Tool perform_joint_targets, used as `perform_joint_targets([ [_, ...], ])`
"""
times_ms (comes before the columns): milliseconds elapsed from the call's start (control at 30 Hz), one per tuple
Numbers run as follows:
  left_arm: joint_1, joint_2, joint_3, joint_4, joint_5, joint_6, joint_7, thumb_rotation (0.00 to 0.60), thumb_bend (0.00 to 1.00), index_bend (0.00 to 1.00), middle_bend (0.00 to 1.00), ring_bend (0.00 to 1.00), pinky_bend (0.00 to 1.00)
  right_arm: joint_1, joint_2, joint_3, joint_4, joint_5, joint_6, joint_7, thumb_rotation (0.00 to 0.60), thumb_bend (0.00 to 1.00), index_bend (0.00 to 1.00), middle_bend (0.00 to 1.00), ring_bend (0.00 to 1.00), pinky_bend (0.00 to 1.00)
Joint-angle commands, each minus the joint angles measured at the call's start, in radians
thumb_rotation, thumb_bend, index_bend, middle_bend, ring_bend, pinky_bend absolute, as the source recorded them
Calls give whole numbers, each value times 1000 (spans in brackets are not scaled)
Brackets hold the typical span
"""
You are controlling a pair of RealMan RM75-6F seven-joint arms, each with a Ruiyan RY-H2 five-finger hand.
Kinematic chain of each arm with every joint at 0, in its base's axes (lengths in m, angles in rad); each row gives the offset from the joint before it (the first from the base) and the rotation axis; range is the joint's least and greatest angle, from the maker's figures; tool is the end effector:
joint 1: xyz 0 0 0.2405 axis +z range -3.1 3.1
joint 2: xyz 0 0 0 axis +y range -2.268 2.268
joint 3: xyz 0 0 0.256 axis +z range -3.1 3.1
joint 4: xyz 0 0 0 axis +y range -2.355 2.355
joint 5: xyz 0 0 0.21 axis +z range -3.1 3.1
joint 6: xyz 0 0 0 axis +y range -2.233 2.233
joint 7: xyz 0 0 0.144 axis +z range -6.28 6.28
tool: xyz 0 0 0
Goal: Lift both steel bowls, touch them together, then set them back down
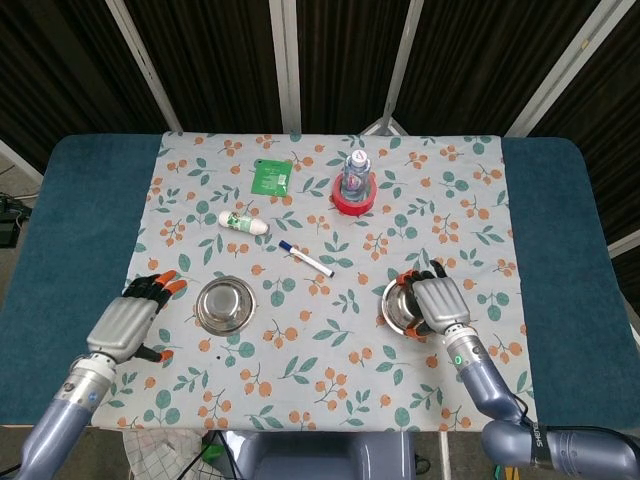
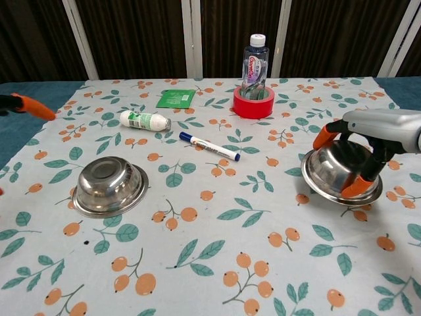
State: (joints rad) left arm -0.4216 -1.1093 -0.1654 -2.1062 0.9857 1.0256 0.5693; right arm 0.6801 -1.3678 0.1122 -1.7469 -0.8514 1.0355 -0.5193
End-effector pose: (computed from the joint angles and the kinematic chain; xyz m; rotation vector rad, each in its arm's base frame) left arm -0.1832 0.2435 0.0841 -1.7544 -1.1566 -0.7112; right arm -0.1835 -0.3097 0.0230 1.7709 -1.0855 0.7030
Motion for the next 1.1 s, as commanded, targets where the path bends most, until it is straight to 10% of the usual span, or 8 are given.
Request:
perform_joint_targets([
  [33,-89,-87,-22,91,-99,-69,9,600,0,121,0,0,10,-7,20,2,-9,0,10,8,600,24,344,261,400,0],
  [1100,-301,-355,56,343,-271,9,65,600,0,124,0,0,79,-38,106,-1,-27,-23,9,78,600,24,344,261,400,0],
])
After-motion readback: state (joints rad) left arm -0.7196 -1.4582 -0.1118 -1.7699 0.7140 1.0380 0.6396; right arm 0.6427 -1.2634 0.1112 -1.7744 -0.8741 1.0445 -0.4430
